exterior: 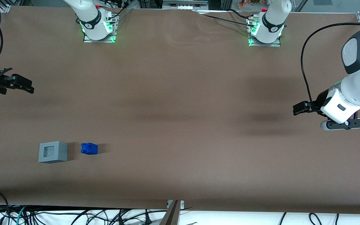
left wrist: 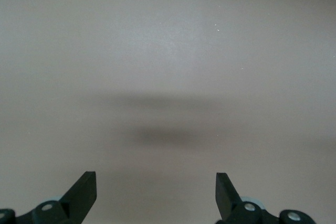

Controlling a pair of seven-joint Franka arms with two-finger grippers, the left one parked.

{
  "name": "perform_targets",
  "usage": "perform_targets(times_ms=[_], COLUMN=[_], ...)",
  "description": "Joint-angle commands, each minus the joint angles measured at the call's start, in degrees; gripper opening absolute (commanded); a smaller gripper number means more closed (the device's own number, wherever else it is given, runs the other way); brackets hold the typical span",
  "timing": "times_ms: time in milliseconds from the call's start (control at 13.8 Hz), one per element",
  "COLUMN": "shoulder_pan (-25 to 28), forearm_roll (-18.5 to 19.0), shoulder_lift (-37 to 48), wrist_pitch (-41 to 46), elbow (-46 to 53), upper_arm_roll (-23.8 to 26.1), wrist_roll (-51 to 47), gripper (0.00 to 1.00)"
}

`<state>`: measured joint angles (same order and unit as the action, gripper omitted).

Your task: Insert blue part into gray base with right arm

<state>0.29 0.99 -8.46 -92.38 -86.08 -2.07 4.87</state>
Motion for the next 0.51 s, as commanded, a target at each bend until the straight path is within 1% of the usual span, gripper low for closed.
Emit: perform_targets(times_ms=[0, 434], shoulder_pan=[0.1, 0.1], forearm_roll=[-0.4, -0.3], shoulder_lift=[0.6, 0.1], wrist_pitch=[0.4, 0.2], elbow=[0.2, 0.7], upper_arm_roll=[0.1, 0.1], wrist_roll=[-0.5, -0.6], gripper=[1.0, 1.0])
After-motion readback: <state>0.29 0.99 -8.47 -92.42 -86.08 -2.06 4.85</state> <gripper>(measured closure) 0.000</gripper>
